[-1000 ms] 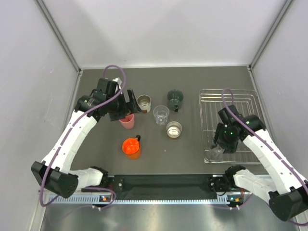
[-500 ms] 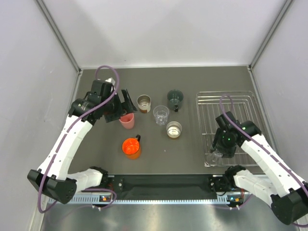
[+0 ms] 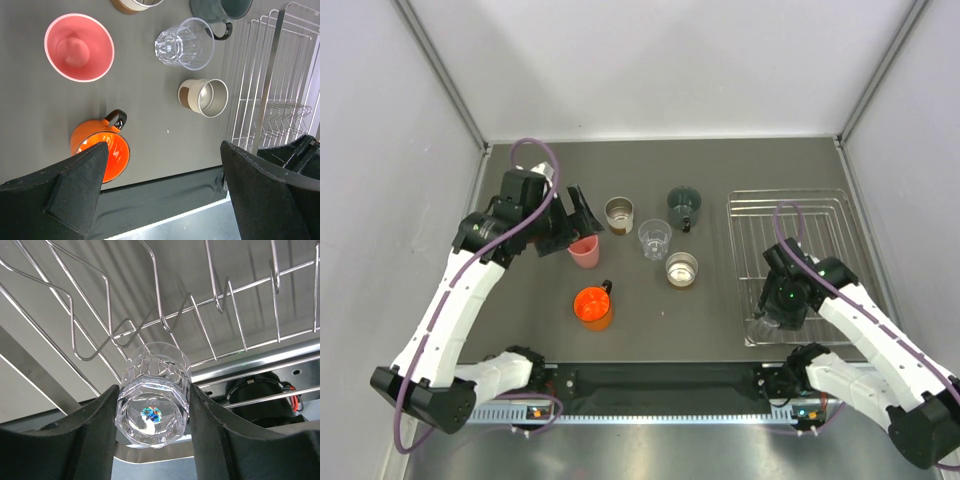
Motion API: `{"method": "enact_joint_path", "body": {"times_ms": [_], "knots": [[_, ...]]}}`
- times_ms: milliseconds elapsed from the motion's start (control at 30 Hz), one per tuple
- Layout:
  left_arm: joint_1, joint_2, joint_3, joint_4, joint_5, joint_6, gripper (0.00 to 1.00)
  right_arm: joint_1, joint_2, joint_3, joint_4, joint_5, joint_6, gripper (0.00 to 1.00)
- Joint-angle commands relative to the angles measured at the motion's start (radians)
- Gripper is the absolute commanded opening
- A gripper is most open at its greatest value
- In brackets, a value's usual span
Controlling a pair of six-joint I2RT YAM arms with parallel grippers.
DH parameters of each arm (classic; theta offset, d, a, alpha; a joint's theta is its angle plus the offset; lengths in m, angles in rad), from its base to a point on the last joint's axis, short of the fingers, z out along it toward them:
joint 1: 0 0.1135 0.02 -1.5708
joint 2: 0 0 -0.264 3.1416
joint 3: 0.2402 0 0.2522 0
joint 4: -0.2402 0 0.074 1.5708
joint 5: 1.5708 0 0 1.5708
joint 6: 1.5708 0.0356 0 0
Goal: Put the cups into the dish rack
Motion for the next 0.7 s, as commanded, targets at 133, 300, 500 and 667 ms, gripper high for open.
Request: {"method": "enact_joint_path", "body": {"times_ms": [133,300,500,667], "knots": [[0.006,-0.028,-0.008,-0.002,0.016,-0.010,0.99,0.036,-0.031,-0.011,0.040,0.035,0.054,0.17],[0.006,-0.028,-0.014,-0.001,0.023,-0.014,0.99,0.045,-0.033,-0.019,0.045,0.030,0.051,0.36],[0.006,-0.028,-0.016,0.004,0.027,-0.019,0.98,0.048,-0.038,-0.023,0.025,0.056,0.056,0.16],[0.006,-0.023,-0.016,0.003,0.031,-0.019,0.98,0.048,-0.045,-0.029,0.043,0.090,0.071,0.00]]}}
